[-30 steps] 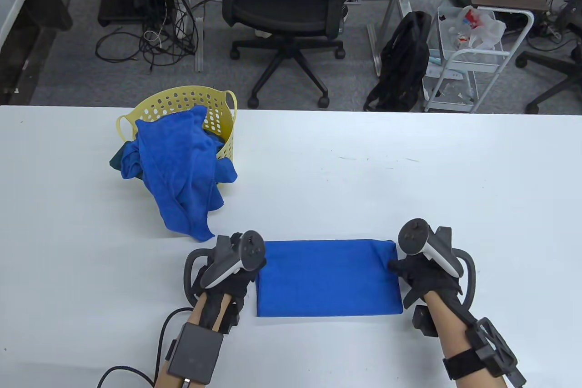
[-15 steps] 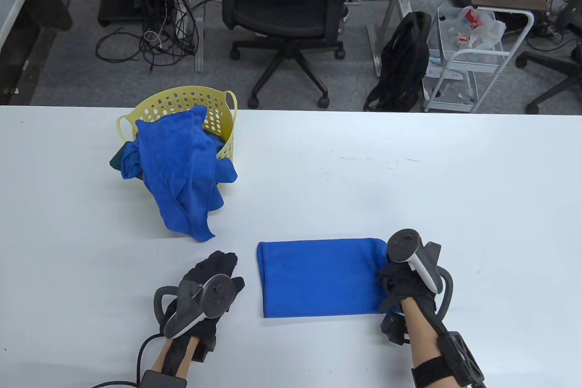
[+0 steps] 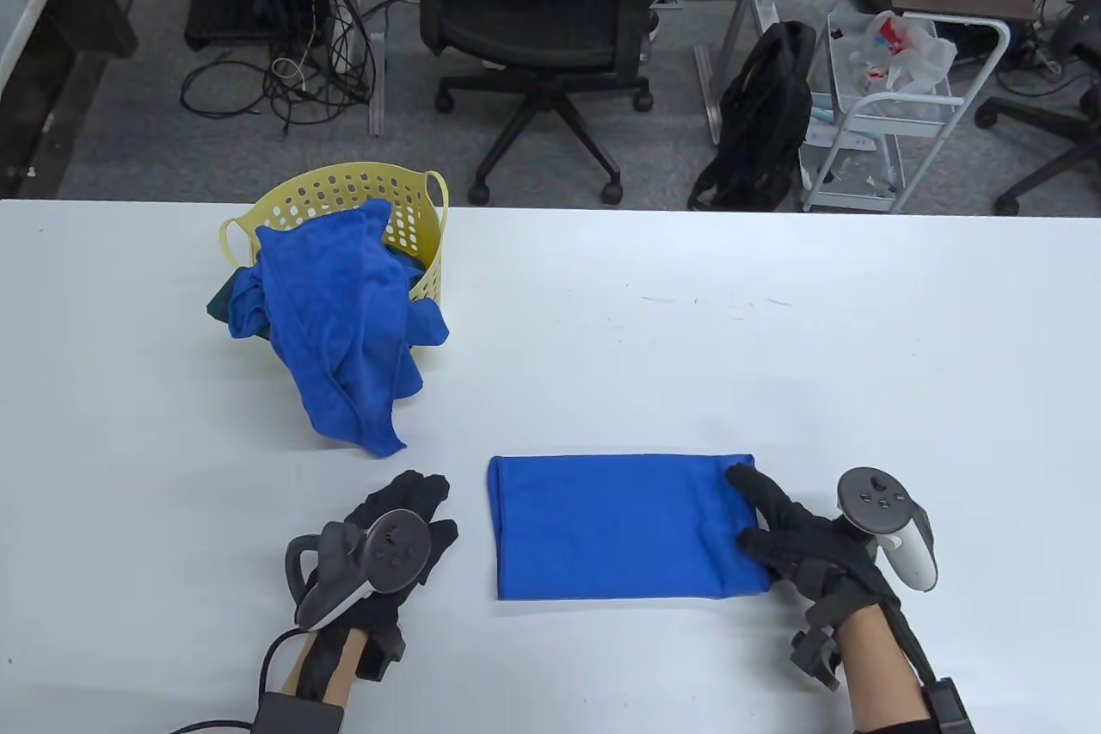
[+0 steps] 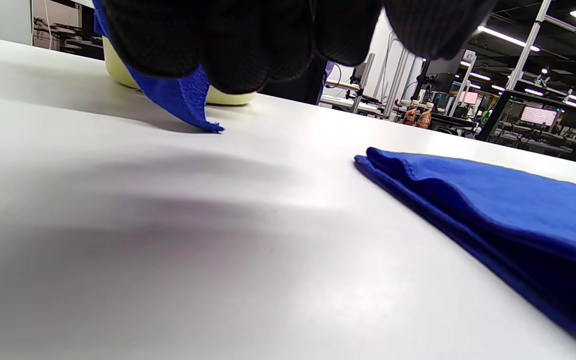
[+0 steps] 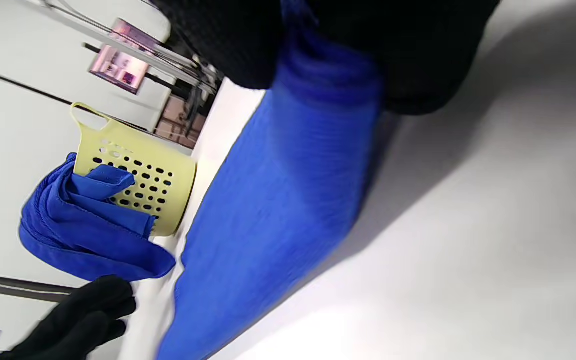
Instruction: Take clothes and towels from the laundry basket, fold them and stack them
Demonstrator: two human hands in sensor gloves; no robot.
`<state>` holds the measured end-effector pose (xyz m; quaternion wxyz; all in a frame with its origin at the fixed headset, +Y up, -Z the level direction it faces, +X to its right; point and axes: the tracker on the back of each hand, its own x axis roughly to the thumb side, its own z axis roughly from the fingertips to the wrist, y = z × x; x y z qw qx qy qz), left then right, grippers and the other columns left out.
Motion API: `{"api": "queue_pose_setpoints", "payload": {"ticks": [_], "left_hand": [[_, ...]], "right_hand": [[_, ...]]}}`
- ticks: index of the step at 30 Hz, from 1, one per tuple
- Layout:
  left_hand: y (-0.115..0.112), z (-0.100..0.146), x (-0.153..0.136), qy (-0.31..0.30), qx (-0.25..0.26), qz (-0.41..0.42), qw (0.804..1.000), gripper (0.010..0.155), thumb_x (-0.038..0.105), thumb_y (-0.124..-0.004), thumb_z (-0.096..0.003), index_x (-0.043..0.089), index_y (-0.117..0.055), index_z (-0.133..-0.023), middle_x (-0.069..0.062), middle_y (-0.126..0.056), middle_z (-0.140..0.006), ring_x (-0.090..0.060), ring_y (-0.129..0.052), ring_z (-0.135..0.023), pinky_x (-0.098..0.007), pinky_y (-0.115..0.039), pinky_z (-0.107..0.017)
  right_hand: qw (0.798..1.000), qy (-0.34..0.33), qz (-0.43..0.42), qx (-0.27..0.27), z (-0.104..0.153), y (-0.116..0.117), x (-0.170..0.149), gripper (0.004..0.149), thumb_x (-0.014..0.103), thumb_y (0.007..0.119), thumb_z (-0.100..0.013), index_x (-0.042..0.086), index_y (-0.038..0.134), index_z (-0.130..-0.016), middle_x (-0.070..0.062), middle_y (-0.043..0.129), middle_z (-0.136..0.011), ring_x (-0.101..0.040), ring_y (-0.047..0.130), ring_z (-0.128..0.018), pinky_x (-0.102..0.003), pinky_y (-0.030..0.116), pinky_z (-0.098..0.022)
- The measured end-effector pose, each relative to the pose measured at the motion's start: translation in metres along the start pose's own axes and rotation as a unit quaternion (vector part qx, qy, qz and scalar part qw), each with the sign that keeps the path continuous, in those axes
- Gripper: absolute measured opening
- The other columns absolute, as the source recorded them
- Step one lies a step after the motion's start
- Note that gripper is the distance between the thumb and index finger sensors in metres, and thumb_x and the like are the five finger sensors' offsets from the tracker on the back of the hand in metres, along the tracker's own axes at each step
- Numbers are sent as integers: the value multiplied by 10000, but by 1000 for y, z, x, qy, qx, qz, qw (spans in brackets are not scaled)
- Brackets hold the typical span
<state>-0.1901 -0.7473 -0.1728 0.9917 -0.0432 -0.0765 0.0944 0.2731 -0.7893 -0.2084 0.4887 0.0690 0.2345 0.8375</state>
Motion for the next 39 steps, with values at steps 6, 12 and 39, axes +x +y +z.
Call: {"api": "queue_pose_setpoints", "payload": {"ticks": [6, 12, 39], "left_hand": [[0, 1, 0, -1, 2, -7, 1000, 696, 548, -722, -544, 233, -606, -1154, -130, -708, -1175, -345, -827, -999, -555, -755, -704], [1, 0, -1, 4, 6, -3, 1000, 704, 546, -723, -546, 228, -596, -1160, -130, -702, -1179, -347, -823, -1003, -556, -753, -706], [-5, -2, 0, -7, -24, -24, 999, 712, 543, -722, -547, 229, -579, -1170, -139, -689, -1187, -357, -815, -1010, -559, -749, -709]], "right_hand": [[997, -71, 17, -36, 14, -9, 27, 719, 149, 809, -577, 146, 396, -1165, -152, 307, -1201, -260, 915, -521, -388, 827, -398], [947, 4, 287, -142, 50, -21, 97, 739, 133, 878, -540, 57, 487, -1163, -242, 433, -1183, -234, 925, -399, -352, 834, -302], [912, -38, 392, 110, -26, 133, 148, 621, 387, 717, -643, 138, 511, -1173, -287, 431, -1180, -322, 937, -632, -464, 837, -452]]}}
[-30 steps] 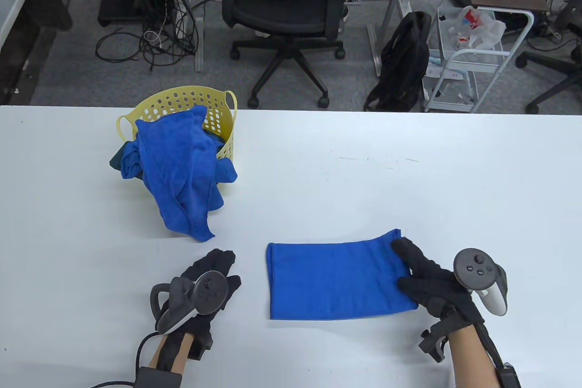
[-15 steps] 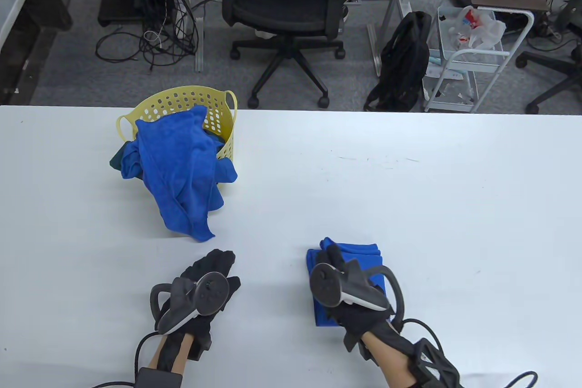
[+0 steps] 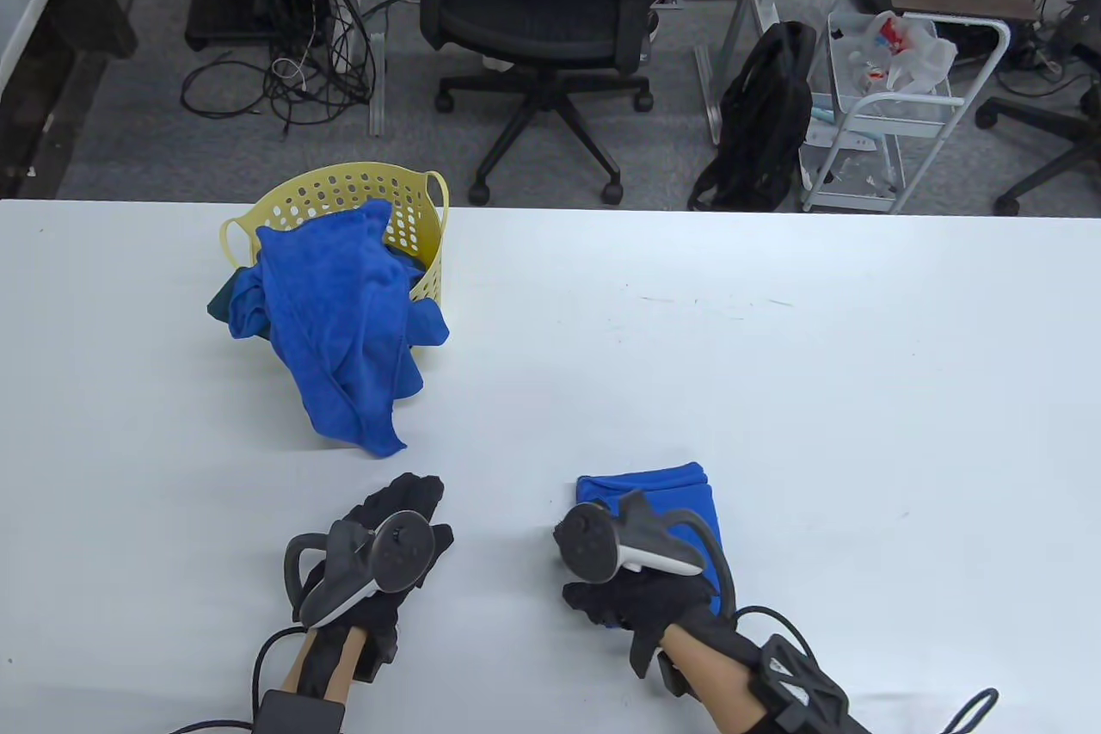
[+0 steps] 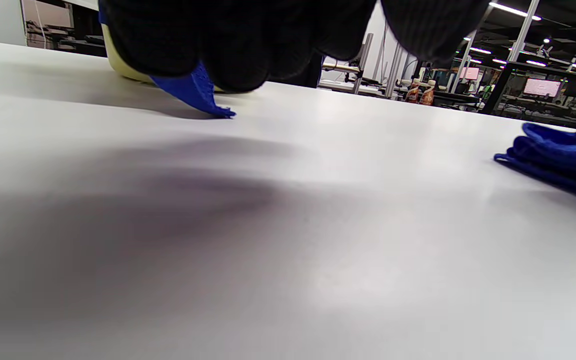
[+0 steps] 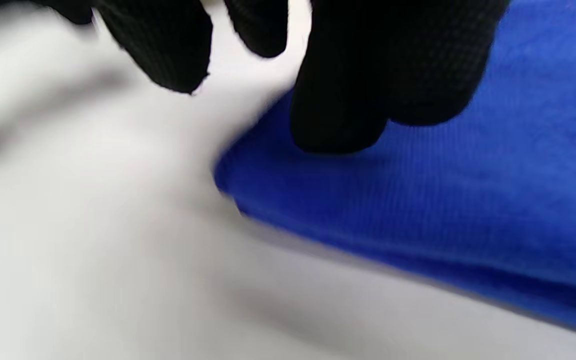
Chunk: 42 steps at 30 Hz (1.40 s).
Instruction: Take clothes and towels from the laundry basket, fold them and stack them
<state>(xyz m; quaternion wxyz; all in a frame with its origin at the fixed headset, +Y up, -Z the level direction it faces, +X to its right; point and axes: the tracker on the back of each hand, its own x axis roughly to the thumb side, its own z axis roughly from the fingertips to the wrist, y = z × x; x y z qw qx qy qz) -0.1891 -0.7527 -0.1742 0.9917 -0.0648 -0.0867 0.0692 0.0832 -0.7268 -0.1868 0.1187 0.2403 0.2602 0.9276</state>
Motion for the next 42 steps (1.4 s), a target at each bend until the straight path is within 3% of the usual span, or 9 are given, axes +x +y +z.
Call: {"api": "queue_pose_setpoints", "payload": {"ticks": [5, 10, 13, 19, 24, 27, 32, 37, 42], "left_hand": [[7, -23, 35, -28, -88, 135, 986, 811, 547, -735, -562, 171, -464, -1229, -227, -570, -1244, -441, -743, -1044, -599, -713, -719], [-11, -86, 110, -24, -207, 134, 969, 1000, 547, -781, -540, 70, -272, -1257, -332, -338, -1275, -544, -578, -1094, -655, -631, -743], [-30, -118, 143, -20, -246, 26, 969, 1114, 526, -827, -506, 26, -156, -1243, -399, -191, -1246, -619, -417, -1102, -710, -577, -741], [-41, -134, 157, -49, -319, -32, 946, 1168, 495, -863, -469, 88, -79, -1234, -445, -2, -1186, -701, -151, -1035, -800, -410, -713], [-22, -122, 145, -117, -216, 39, 969, 608, 482, -846, -510, 361, -653, -1074, -367, -290, -1261, -673, -263, -1050, -768, -463, -709], [9, -119, 141, -113, -171, 131, 970, 554, 499, -857, -502, 354, -726, -1020, -342, -362, -1272, -663, -311, -1072, -768, -475, -713], [27, -134, 212, -200, -257, 216, 921, 657, 523, -759, -574, 255, -597, -1151, -326, -314, -1283, -640, -304, -1095, -744, -472, -739], [27, -116, 246, -236, -181, 166, 940, 903, 572, -683, -566, 123, -285, -1241, -334, -267, -1264, -598, -393, -1099, -694, -539, -745], [40, -82, 184, -204, -56, 121, 970, 838, 565, -703, -558, 137, -424, -1222, -300, -410, -1262, -566, -520, -1088, -675, -601, -728]], "right_hand": [[965, 142, -104, -196, 39, -48, -86, 500, 279, 743, -642, 55, 672, -1084, -277, 689, -1070, -387, 897, -707, -551, 788, -514], [947, 268, -168, -53, 5, -27, -139, 903, 462, 787, -599, -106, 381, -1171, -443, 436, -1114, -573, 661, -889, -674, 638, -620], [945, 275, -169, -56, -14, -15, -137, 954, 440, 842, -553, -108, 372, -1177, -508, 255, -1111, -674, 466, -904, -717, 547, -649], [975, 172, -102, -96, -18, -20, -114, 438, 218, 873, -518, 145, 732, -926, -361, 543, -1120, -631, 601, -933, -732, 604, -632], [977, 33, -124, -168, 21, -53, -90, 496, 166, 863, -521, 175, 663, -975, -220, 790, -998, -405, 891, -789, -619, 751, -585], [979, 47, -101, -170, 45, -74, -89, 668, 169, 830, -548, 116, 511, -1133, -186, 791, -974, -384, 878, -771, -616, 736, -587], [956, 246, 2, -161, 91, -108, -111, 656, 112, 805, -566, 24, 517, -1149, -215, 778, -969, -413, 855, -752, -645, 703, -600], [840, 514, 123, -123, 108, -104, -199, 802, 195, 859, -556, 35, 393, -1190, -332, 475, -1161, -592, 559, -990, -768, 502, -681], [915, 354, 45, -190, 89, -82, -174, 774, 217, 847, -564, 35, 417, -1181, -352, 396, -1184, -649, 473, -1003, -774, 509, -670]]}}
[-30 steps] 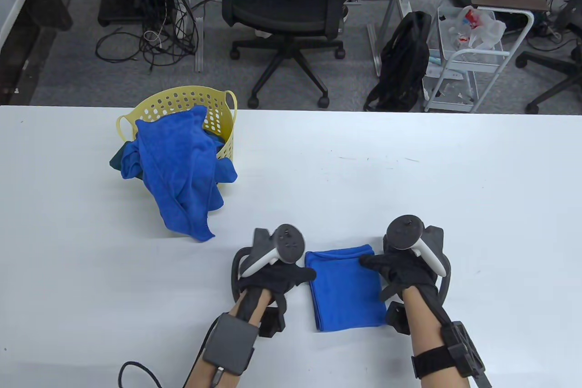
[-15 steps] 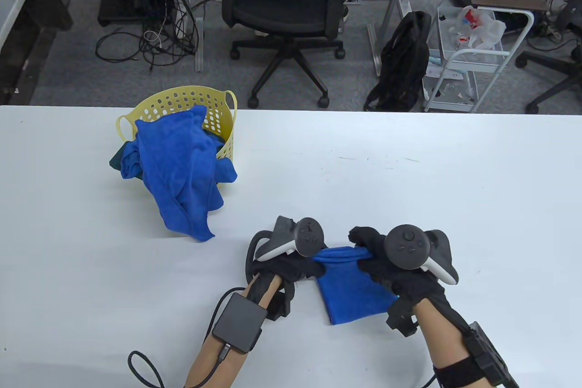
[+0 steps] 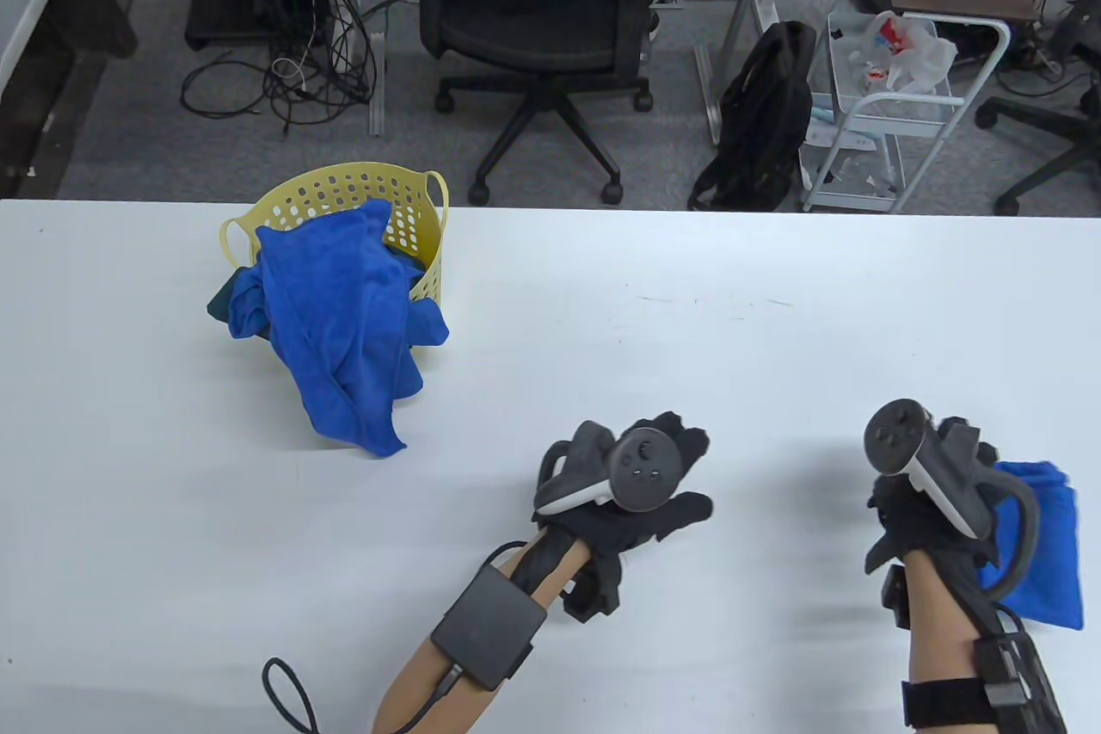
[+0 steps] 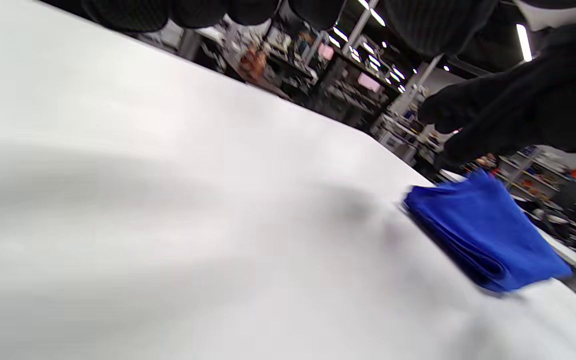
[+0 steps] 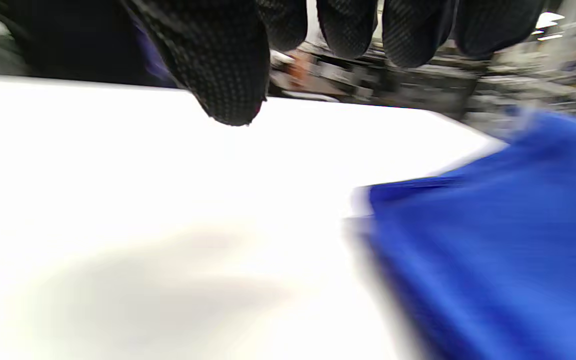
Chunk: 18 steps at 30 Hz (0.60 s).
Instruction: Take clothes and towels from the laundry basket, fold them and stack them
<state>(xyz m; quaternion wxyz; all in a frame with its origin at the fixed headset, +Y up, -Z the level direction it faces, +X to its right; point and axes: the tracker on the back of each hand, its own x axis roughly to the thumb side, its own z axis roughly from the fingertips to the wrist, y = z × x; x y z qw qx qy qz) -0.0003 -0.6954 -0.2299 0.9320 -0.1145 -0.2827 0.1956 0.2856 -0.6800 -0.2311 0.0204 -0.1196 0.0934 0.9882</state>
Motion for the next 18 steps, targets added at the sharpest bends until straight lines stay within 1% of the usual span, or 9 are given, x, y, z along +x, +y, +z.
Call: {"api": "queue_pose_setpoints", "payload": {"ticks": [3, 5, 7, 9, 10, 11, 14, 17, 18], "left_hand": [[14, 38, -26, 43, 37, -23, 998, 805, 567, -704, -558, 153, -477, -1211, -287, -453, -1260, -556, -557, -1083, -668, -617, -726], [23, 64, -42, 70, 64, -42, 995, 791, 569, -704, -558, 164, -500, -1206, -278, -476, -1260, -547, -575, -1084, -664, -625, -726], [32, 87, -56, 101, 90, -66, 989, 784, 570, -705, -558, 171, -511, -1204, -269, -490, -1262, -539, -589, -1086, -662, -632, -726], [41, 107, -71, 138, 116, -95, 979, 771, 567, -713, -555, 181, -532, -1198, -250, -534, -1255, -520, -629, -1080, -649, -649, -726], [47, 117, -80, 166, 126, -115, 971, 764, 566, -720, -554, 182, -547, -1191, -226, -593, -1234, -484, -697, -1055, -616, -686, -721], [57, 129, -91, 206, 140, -139, 958, 756, 566, -725, -553, 179, -564, -1182, -200, -660, -1197, -432, -771, -1018, -573, -735, -706], [89, 149, -120, 304, 184, -167, 920, 693, 554, -744, -554, 189, -634, -1132, -125, -781, -1085, -347, -881, -897, -491, -804, -647], [123, 152, -147, 373, 220, -150, 889, 654, 553, -746, -557, 195, -667, -1097, -92, -823, -1009, -310, -911, -822, -457, -824, -608], [127, 151, -150, 383, 224, -147, 884, 649, 553, -746, -560, 194, -669, -1095, -92, -825, -1001, -310, -911, -812, -457, -823, -606]], "right_hand": [[993, -115, -18, -13, 25, 9, 47, 746, 249, 847, -560, 54, 469, -1173, -336, 441, -1183, -635, 517, -999, -768, 535, -662], [986, -163, -35, -19, 41, 16, 72, 738, 261, 842, -565, 63, 476, -1174, -330, 446, -1186, -632, 521, -1002, -768, 538, -663], [979, -197, -48, -24, 52, 23, 89, 723, 267, 841, -566, 70, 495, -1169, -320, 467, -1185, -622, 544, -1000, -764, 549, -660], [976, -212, -52, -23, 58, 30, 98, 713, 272, 839, -568, 72, 507, -1166, -320, 474, -1183, -618, 552, -1000, -763, 553, -658], [975, -217, -50, -20, 61, 35, 101, 715, 276, 837, -569, 69, 505, -1167, -322, 478, -1181, -618, 555, -997, -762, 554, -658], [974, -220, -47, -17, 62, 41, 103, 714, 280, 836, -570, 71, 505, -1167, -319, 478, -1181, -617, 558, -997, -760, 556, -658], [975, -218, -32, -3, 60, 52, 102, 709, 283, 835, -570, 66, 514, -1164, -323, 486, -1178, -617, 568, -990, -759, 560, -655], [978, -207, -32, 5, 57, 58, 97, 707, 284, 831, -574, 63, 510, -1164, -326, 480, -1177, -618, 564, -990, -756, 559, -657], [978, -206, -35, 6, 56, 59, 96, 707, 283, 831, -574, 62, 509, -1163, -327, 477, -1176, -619, 564, -989, -756, 559, -656]]}}
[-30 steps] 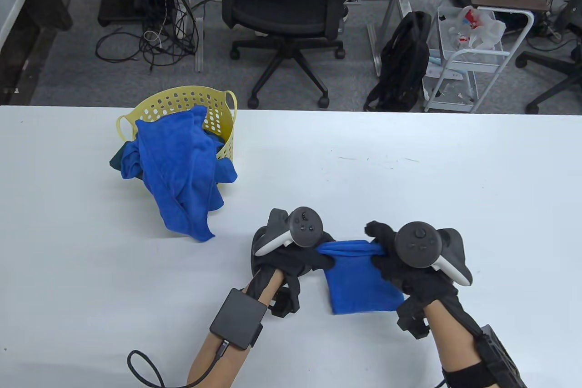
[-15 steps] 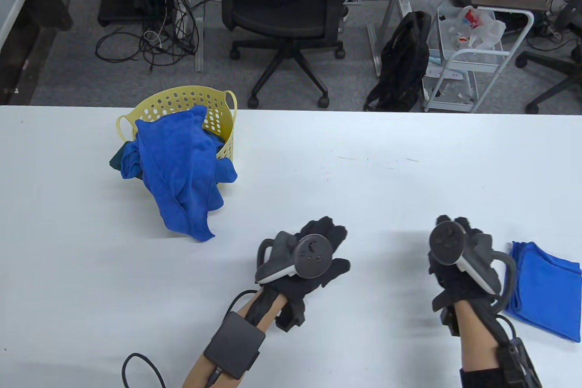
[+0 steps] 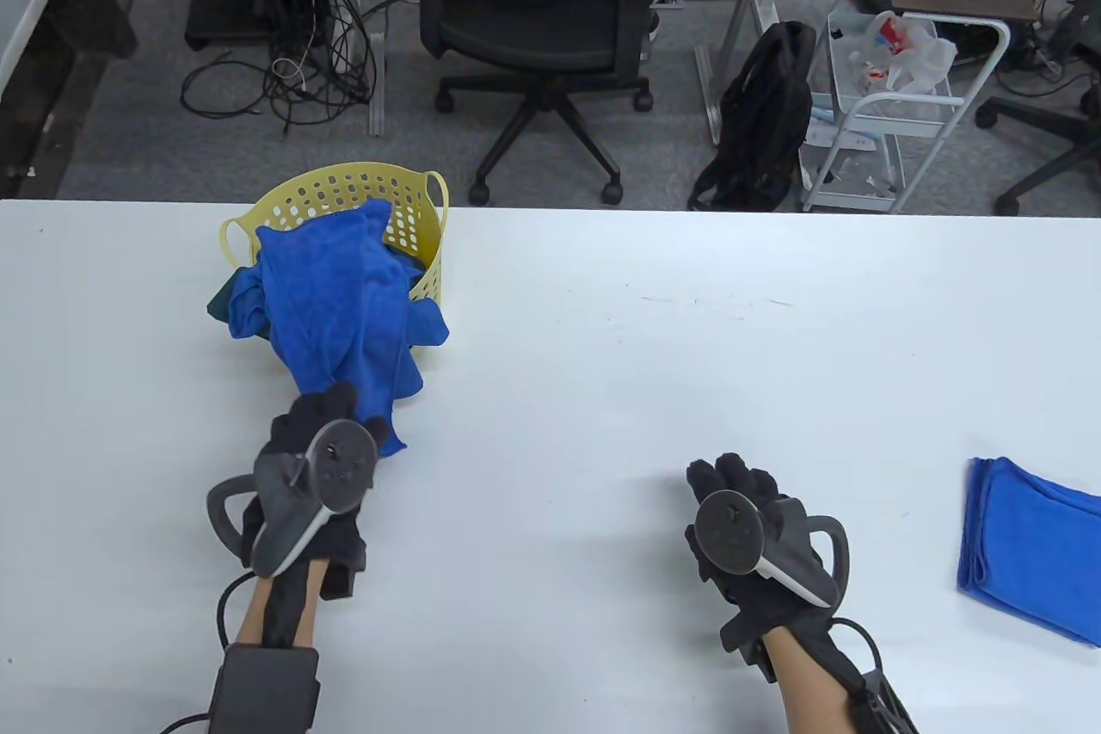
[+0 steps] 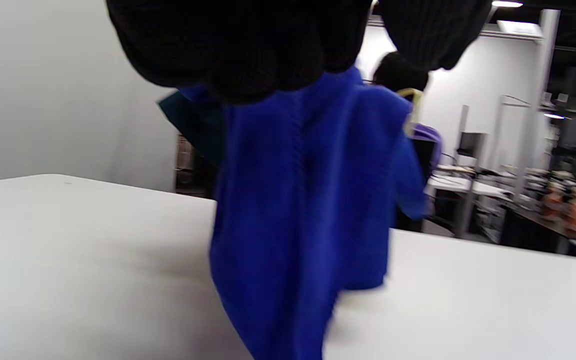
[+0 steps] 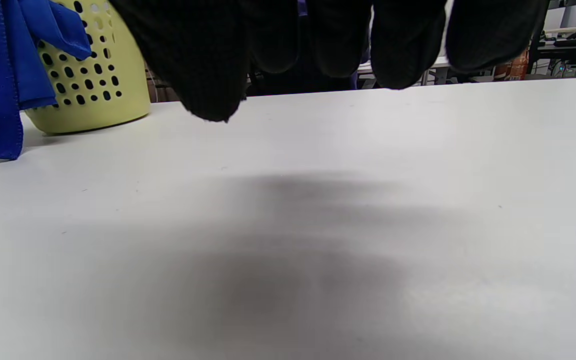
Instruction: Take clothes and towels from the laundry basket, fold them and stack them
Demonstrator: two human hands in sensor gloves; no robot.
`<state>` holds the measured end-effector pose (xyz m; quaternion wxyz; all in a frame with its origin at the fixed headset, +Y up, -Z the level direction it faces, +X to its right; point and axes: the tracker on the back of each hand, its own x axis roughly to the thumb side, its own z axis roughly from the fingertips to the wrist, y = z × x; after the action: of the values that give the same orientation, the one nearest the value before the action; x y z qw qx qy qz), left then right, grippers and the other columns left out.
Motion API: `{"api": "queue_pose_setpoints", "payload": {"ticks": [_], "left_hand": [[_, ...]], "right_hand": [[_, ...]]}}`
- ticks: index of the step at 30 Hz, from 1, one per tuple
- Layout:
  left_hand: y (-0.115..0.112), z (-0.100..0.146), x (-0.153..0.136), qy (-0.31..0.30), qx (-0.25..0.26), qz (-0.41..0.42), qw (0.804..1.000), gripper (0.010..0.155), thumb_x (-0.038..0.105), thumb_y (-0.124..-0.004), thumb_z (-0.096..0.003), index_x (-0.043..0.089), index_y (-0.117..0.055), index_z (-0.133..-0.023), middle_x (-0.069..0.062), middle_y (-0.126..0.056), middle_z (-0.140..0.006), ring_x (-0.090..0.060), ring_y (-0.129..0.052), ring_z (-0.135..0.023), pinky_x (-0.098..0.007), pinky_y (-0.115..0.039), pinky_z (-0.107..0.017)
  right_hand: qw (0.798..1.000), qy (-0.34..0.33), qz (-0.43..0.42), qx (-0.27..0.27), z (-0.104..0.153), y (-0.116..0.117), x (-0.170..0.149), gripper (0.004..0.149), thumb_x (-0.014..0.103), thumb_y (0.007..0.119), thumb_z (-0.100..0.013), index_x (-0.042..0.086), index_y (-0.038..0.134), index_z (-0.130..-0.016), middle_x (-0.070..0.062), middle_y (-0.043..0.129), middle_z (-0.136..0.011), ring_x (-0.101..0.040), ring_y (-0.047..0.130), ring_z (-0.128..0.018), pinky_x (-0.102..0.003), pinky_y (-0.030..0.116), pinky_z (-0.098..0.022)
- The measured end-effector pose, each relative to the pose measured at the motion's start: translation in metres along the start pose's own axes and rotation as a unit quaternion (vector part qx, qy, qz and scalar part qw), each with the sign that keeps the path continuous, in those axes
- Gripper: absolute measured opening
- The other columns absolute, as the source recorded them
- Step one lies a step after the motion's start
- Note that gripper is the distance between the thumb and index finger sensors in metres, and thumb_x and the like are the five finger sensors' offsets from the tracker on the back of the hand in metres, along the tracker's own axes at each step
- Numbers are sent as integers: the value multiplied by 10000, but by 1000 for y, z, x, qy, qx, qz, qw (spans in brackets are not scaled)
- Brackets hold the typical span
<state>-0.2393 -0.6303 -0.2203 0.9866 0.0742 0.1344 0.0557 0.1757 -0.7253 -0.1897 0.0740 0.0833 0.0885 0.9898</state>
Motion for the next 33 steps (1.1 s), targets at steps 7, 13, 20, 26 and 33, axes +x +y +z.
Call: {"api": "queue_pose_setpoints", "payload": {"ticks": [7, 13, 20, 26, 33], "left_hand": [[7, -61, -2, 146, -21, 1, 989, 773, 567, -748, -565, 204, -494, -1198, -197, -686, -1102, -378, -829, -878, -499, -776, -641], [27, -50, 10, 89, 84, 47, 991, 471, 444, -678, -644, 245, -610, -1065, -252, -736, -1125, -443, -854, -920, -558, -783, -645], [79, 32, 70, -344, 57, 327, 879, 486, 441, -679, -641, 227, -581, -1067, -62, -893, -982, -249, -979, -788, -472, -844, -617], [7, 69, 112, -371, -114, 266, 882, 522, 399, -724, -627, 192, -574, -1082, -67, -892, -978, -243, -982, -773, -459, -852, -604], [-41, 96, 126, -362, -110, 257, 889, 505, 336, -787, -592, 259, -606, -1057, -47, -854, -1026, -246, -959, -820, -470, -841, -627]], "right_hand": [[1000, 8, 2, 21, -8, 16, -5, 697, 288, 823, -580, 56, 513, -1159, -332, 472, -1174, -618, 564, -985, -751, 559, -657], [1000, 10, -11, 13, -11, 15, -7, 654, 289, 794, -596, 52, 535, -1149, -333, 474, -1171, -618, 568, -982, -749, 562, -655], [997, -5, -71, -4, -10, 4, -15, 672, 316, 783, -601, 46, 514, -1154, -333, 467, -1171, -605, 584, -980, -738, 576, -654], [969, -31, -232, -76, 6, -31, -36, 715, 272, 791, -602, 7, 443, -1168, -355, 450, -1162, -608, 589, -969, -738, 581, -647], [929, -190, -318, -22, 8, -28, -9, 694, 358, 742, -628, 59, 450, -1182, -344, 434, -1182, -613, 549, -995, -756, 565, -649]]}}
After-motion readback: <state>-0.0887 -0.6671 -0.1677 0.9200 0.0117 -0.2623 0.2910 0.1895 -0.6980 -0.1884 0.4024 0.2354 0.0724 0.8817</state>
